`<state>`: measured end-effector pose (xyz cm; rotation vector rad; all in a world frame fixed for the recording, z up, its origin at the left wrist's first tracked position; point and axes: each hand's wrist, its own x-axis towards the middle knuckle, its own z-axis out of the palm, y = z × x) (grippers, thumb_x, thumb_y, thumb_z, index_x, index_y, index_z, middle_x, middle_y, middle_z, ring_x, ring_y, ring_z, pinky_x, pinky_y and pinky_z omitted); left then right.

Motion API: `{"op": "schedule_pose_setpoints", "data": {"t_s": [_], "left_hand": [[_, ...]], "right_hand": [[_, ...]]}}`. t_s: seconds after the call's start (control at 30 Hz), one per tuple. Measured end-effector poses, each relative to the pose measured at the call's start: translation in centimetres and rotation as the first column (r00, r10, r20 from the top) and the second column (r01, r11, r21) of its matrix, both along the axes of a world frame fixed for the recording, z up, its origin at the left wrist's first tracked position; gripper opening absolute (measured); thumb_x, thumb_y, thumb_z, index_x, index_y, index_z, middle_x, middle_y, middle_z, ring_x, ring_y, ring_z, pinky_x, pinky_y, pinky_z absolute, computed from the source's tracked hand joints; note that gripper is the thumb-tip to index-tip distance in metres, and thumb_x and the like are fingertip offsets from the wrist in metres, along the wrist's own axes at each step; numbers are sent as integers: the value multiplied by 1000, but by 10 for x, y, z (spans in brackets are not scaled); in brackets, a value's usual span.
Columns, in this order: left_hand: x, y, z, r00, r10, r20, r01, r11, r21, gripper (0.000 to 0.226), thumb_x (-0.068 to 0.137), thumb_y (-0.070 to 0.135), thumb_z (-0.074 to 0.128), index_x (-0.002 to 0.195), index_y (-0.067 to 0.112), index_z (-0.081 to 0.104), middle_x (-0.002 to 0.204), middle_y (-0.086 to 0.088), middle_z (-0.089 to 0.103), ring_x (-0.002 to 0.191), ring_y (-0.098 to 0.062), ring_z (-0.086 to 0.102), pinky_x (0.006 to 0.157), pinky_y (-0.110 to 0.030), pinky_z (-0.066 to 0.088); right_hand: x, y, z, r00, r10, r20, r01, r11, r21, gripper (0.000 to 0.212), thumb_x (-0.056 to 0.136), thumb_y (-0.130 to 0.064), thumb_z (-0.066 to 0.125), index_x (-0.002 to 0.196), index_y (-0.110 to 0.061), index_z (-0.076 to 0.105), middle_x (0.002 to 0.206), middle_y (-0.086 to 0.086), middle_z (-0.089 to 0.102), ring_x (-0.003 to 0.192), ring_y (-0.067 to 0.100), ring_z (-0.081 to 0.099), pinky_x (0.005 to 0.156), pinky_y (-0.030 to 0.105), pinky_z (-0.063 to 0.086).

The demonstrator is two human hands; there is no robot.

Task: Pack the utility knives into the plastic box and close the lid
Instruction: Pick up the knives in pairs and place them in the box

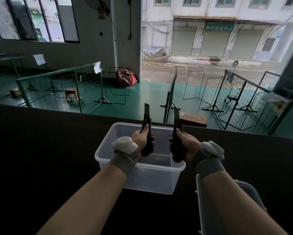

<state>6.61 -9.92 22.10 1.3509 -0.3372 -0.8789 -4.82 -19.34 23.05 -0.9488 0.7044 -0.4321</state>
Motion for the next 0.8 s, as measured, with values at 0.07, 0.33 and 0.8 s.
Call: {"op": "schedule_pose_setpoints", "data": {"t_s": [0.07,0.33,0.8], "left_hand": [[0,-1,0,1000,-17,15,17,1000,-19,43,99,39,37,76,5,50,68,-9,52,50,-19,51,49,-28,45],[-2,-9,0,996,-84,-15,84,996,40,50,95,55,35,69,13,44,54,-1,42,30,-10,40,37,-16,37],[-1,-17,-6,999,45,-10,-44,999,12,49,99,43,35,65,8,42,49,-4,41,22,-7,36,31,-10,31]], "right_hand": [[-1,-1,-1,1000,-16,2,16,999,-33,28,102,-26,35,86,-6,47,71,13,48,61,23,48,59,37,44],[2,-15,0,994,24,-102,-23,1000,16,57,93,-57,36,68,-9,48,46,-1,42,29,9,37,38,18,33],[5,-14,-1,987,37,-155,-44,998,-44,59,96,-52,32,63,-6,46,40,-2,39,26,8,34,46,23,28]]}}
